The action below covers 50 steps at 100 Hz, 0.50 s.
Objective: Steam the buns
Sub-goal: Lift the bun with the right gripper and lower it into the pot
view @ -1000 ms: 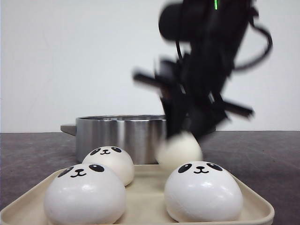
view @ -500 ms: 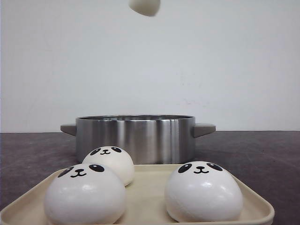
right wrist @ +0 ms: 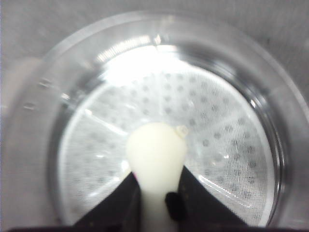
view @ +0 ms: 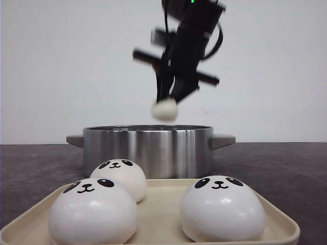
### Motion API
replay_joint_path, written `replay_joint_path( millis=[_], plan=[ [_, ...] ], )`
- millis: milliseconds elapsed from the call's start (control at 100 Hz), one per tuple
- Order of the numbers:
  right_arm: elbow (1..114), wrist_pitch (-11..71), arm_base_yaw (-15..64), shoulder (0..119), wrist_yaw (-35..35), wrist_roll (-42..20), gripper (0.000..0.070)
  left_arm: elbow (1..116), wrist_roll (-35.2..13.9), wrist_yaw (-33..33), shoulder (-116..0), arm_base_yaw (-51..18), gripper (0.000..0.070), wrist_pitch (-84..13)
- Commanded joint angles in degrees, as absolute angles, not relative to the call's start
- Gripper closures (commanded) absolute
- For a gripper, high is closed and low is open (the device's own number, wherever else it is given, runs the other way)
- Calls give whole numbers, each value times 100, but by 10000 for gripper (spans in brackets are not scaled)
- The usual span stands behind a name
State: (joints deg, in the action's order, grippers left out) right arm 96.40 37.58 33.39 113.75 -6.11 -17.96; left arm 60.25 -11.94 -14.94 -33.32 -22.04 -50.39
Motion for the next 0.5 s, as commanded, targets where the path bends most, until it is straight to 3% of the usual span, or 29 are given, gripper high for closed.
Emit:
replay_joint_path(
  millis=[0,490],
  plan=[
    [9789,3618,3332,11636,-596,-1754,696,6106,-1135,-1476,-3365,-2230,104,-4974],
    [9789,3238,3009,12147,-556,-1800,696,6106,-1135,-1476,-3365,-2230,104,-5146]
  ],
)
